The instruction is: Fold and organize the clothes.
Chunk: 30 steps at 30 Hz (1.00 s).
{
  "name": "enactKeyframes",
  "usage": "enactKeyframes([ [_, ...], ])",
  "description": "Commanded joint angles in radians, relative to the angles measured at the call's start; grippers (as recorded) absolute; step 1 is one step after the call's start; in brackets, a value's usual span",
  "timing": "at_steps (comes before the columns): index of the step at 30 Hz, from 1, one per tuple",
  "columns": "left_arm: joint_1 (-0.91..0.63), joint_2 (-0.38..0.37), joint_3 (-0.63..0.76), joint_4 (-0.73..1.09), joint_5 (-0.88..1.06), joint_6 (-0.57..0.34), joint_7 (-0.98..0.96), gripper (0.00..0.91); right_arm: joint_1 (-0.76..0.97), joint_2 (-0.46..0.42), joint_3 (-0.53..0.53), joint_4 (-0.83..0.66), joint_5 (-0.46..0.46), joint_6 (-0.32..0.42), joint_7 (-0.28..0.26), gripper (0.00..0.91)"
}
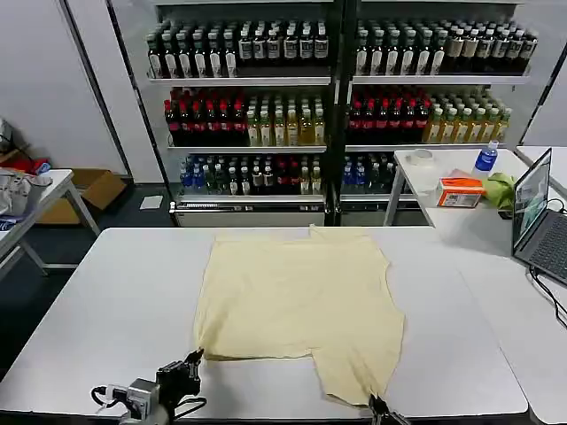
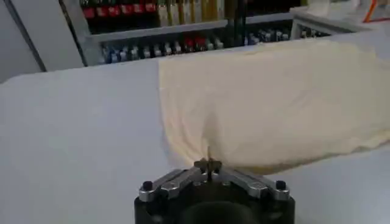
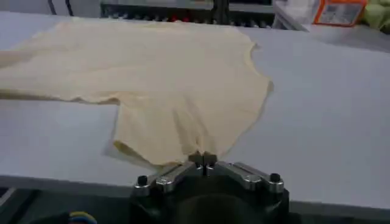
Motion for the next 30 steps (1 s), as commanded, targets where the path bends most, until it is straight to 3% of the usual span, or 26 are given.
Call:
enactKeyframes([
  [1, 0.152, -0.026, -0.106, -0.176, -0.007, -0.001, 0.004, 0.010, -0.058, -0.023, 0.055, 0.089, -0.014, 0.061, -0.014, 0.000],
  [12, 0.193, -0.038, -0.175, -0.231, -0.050, -0.001, 0.003, 0.020, -0.019, -0.048, 0.108, 0.122, 0.034, 0.076, -0.010, 0.000],
  [30, -0.023, 0.044, -0.150, -0.058, -0.086, -0.038, 0.002, 0.020, 0.423, -0.159, 0.005, -0.113, 0.188, 0.039, 0.015, 0.000],
])
